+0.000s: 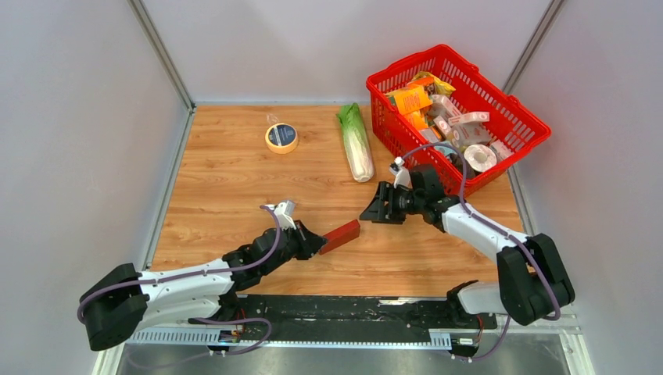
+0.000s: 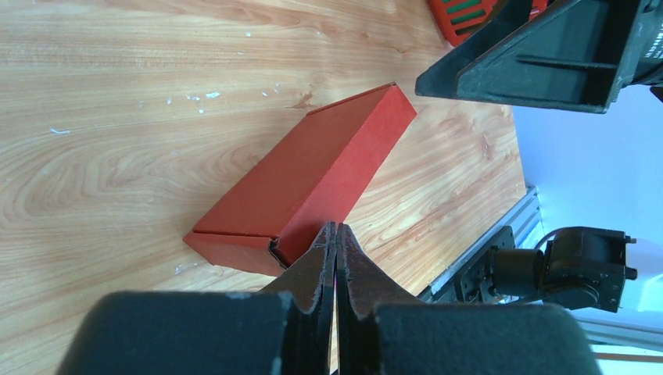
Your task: Fold the paper box
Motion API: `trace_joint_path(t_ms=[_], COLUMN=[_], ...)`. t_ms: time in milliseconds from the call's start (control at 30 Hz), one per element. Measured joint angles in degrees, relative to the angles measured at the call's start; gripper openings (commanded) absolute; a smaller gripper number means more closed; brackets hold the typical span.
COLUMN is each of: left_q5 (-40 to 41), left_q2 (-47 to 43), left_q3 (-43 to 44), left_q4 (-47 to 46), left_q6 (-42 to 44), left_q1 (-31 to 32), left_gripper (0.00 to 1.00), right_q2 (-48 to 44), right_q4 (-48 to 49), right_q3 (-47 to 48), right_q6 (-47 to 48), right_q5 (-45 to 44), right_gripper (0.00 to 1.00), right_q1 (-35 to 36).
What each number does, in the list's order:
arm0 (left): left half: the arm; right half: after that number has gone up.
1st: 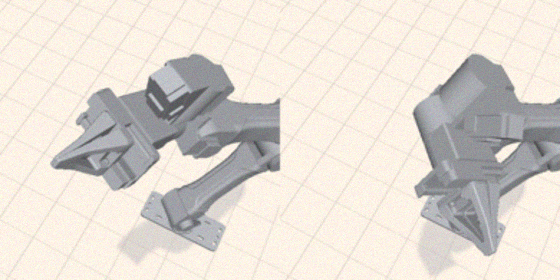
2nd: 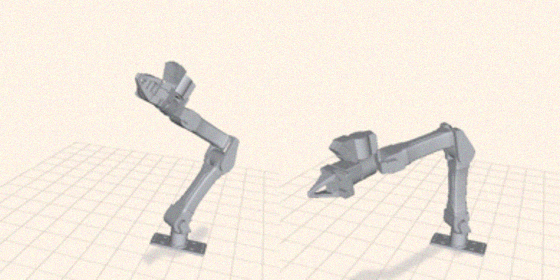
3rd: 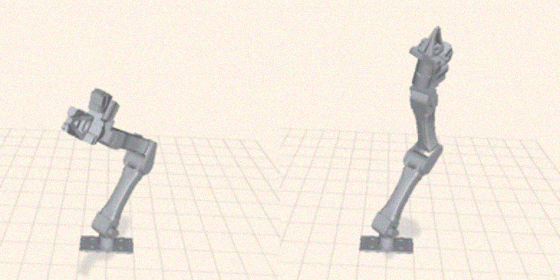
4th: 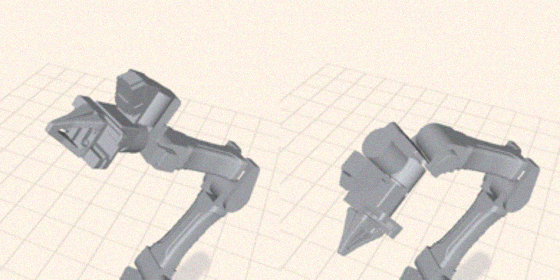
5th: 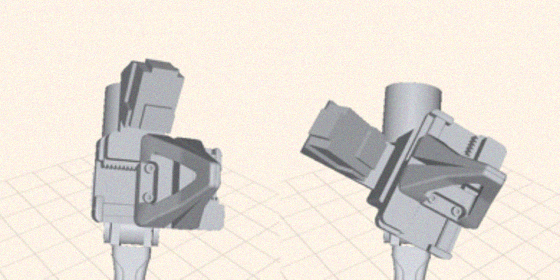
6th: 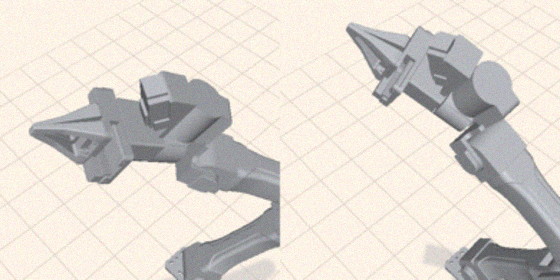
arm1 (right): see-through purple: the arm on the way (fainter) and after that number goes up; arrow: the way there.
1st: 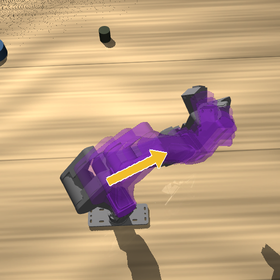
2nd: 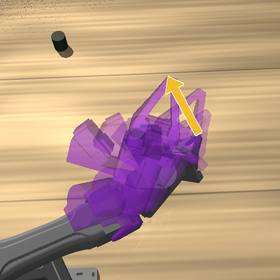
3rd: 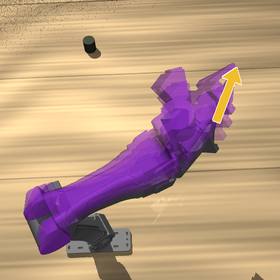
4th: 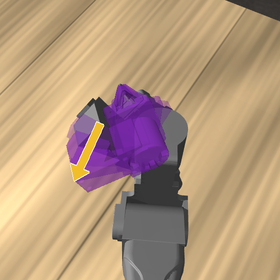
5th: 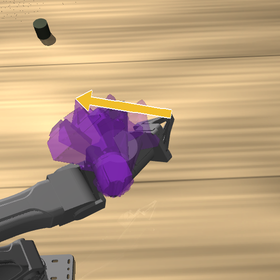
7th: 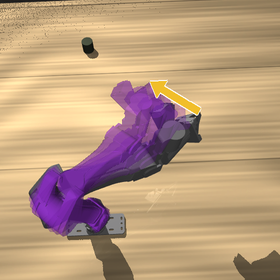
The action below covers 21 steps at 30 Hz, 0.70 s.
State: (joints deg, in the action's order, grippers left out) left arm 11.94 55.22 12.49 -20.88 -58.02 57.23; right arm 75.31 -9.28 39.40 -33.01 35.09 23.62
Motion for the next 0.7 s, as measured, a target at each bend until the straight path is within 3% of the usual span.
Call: trace_joint_path(t_ms=[433,700], left_q5=[0.13,-0.17], left_q2=[-0.28,-0.22], left_q3=[-0.11,-0.11], left_q4=[0.35,0.26], left_q6=[0.0,0.0], left_q1=[0.0,0.0], left_gripper=[0.04,0.04], right_q2=[6.05,9.07], right_q4=[8.46,13.84], right_q3=[-0.13,-3.19], right_q6=[1.36,0.7], right_q5=[6.23,7.85], right_gripper=[0.43,0.24], right_q1=[-0.02,0.31])
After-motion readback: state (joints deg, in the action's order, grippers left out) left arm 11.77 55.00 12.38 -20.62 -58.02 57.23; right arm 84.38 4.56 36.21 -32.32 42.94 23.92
